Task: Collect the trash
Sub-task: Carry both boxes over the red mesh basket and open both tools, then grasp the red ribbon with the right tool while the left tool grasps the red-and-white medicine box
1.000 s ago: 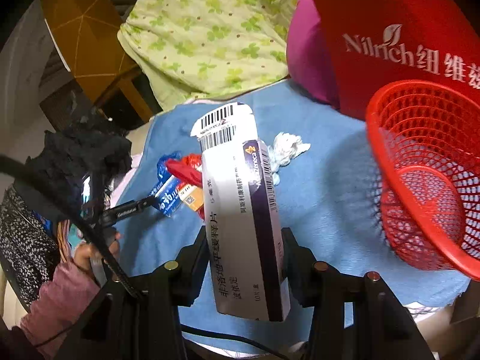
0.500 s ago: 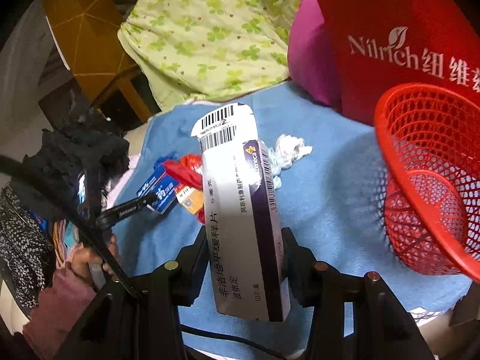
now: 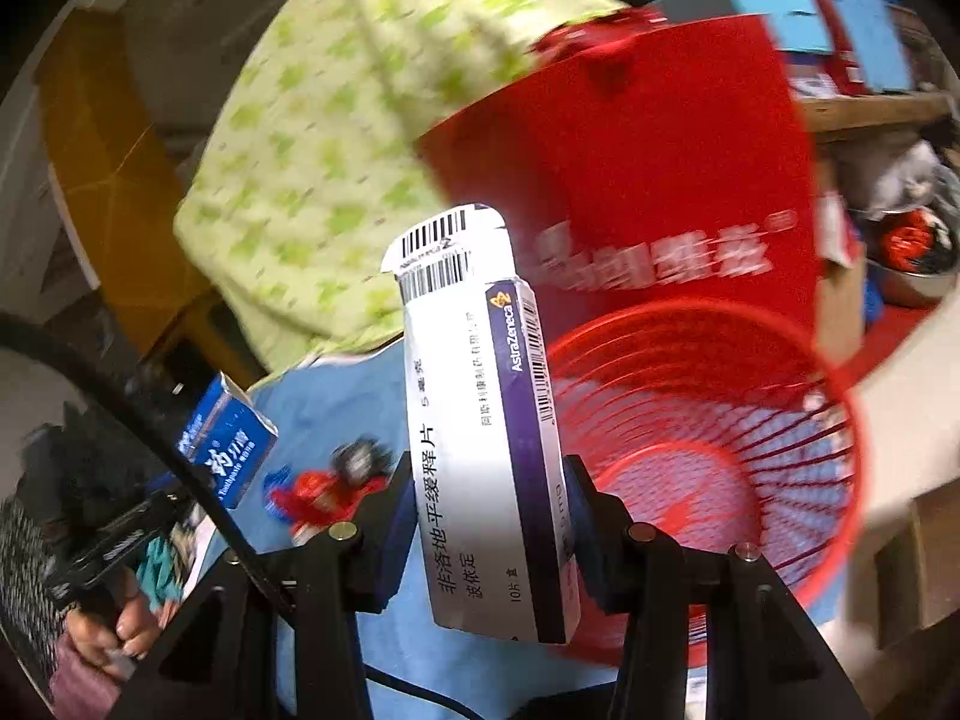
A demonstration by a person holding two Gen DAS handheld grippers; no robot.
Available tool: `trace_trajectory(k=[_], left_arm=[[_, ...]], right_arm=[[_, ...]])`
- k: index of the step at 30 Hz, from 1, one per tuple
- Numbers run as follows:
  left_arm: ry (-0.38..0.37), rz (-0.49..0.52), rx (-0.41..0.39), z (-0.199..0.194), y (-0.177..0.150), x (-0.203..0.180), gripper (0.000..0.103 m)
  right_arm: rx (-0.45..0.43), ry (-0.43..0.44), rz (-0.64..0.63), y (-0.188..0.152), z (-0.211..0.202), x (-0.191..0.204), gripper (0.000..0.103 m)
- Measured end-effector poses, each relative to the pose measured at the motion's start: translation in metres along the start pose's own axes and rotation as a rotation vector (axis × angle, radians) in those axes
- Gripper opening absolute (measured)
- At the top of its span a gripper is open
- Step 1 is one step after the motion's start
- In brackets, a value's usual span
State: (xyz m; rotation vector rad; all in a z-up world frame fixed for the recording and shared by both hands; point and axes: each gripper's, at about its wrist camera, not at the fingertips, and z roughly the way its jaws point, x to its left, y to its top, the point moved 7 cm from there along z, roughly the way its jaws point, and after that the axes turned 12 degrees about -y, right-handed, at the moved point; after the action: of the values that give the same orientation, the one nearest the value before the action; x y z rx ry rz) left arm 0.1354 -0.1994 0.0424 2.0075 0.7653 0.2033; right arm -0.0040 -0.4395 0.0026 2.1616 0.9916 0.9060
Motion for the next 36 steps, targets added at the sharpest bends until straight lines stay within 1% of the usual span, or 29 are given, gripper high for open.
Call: trace_trajectory(k=[1, 2, 5, 7, 8, 9, 11, 13, 15, 17, 19, 20, 21, 22, 25, 26, 28, 29, 32, 35, 36], left_arm=[[-0.029, 0.013, 0.007, 0.014, 0.008, -0.017, 0.043], [-0.042, 0.028, 0.012, 0.026, 0.013, -0.031, 0.043], [-0.09, 0.072, 0.045, 0.064, 0.023, -0.075, 0.044], [-0.111, 0.093, 0.074, 0.089, 0.023, -0.099, 0.047], [-0.107, 0.109, 0.095, 0.099, 0.022, -0.107, 0.054], [-0.093, 0.127, 0.114, 0.109, 0.02, -0.114, 0.06], [-0.065, 0.14, 0.133, 0.116, 0.016, -0.118, 0.061], [-0.068, 0.128, 0.136, 0.109, 0.008, -0.114, 0.061], [-0.046, 0.105, 0.115, 0.091, 0.004, -0.097, 0.061], [-0.003, 0.077, 0.086, 0.07, -0.002, -0.073, 0.061], [0.071, 0.033, 0.055, 0.04, -0.013, -0.037, 0.063], [0.102, 0.017, 0.047, 0.029, -0.018, -0.024, 0.068], [0.163, -0.009, 0.034, 0.01, -0.028, -0.001, 0.071], [0.221, -0.035, 0.027, -0.006, -0.038, 0.021, 0.071], [0.366, -0.117, 0.031, -0.045, -0.072, 0.076, 0.071], [0.402, -0.138, 0.036, -0.054, -0.081, 0.089, 0.071], [0.474, -0.196, 0.051, -0.075, -0.109, 0.119, 0.071], [0.485, -0.22, 0.059, -0.079, -0.118, 0.129, 0.071], [0.494, -0.306, 0.087, -0.087, -0.15, 0.154, 0.071], [0.479, -0.362, 0.105, -0.084, -0.169, 0.166, 0.071], [0.474, -0.374, 0.11, -0.082, -0.174, 0.167, 0.071]], right_arm=[[0.007, -0.023, 0.019, 0.005, -0.001, -0.015, 0.05], [0.014, -0.034, 0.035, 0.008, 0.0, -0.025, 0.05], [0.041, -0.045, 0.08, 0.009, 0.003, -0.047, 0.051], [0.076, -0.039, 0.119, 0.006, 0.009, -0.061, 0.056], [0.081, -0.033, 0.135, 0.007, 0.011, -0.065, 0.063], [0.083, -0.022, 0.163, 0.005, 0.011, -0.07, 0.067], [0.069, -0.006, 0.183, 0.004, 0.008, -0.077, 0.067], [0.033, -0.008, 0.179, 0.004, -0.001, -0.082, 0.067], [-0.006, 0.012, 0.157, 0.007, -0.01, -0.077, 0.067], [-0.053, 0.043, 0.123, 0.009, -0.021, -0.064, 0.067], [-0.099, 0.088, 0.081, 0.011, -0.034, -0.042, 0.067], [-0.115, 0.116, 0.059, 0.014, -0.038, -0.029, 0.067], [-0.125, 0.138, 0.04, 0.012, -0.043, -0.018, 0.067], [-0.141, 0.177, 0.004, 0.01, -0.048, 0.002, 0.067], [-0.151, 0.251, -0.079, 0.001, -0.053, 0.051, 0.067], [-0.144, 0.267, -0.098, -0.003, -0.052, 0.063, 0.067], [-0.1, 0.305, -0.148, -0.017, -0.044, 0.096, 0.067], [-0.075, 0.316, -0.166, -0.025, -0.039, 0.109, 0.067], [0.042, 0.336, -0.223, -0.054, -0.005, 0.149, 0.067], [0.173, 0.338, -0.245, -0.084, 0.037, 0.174, 0.067], [0.205, 0.338, -0.248, -0.091, 0.048, 0.178, 0.067]])
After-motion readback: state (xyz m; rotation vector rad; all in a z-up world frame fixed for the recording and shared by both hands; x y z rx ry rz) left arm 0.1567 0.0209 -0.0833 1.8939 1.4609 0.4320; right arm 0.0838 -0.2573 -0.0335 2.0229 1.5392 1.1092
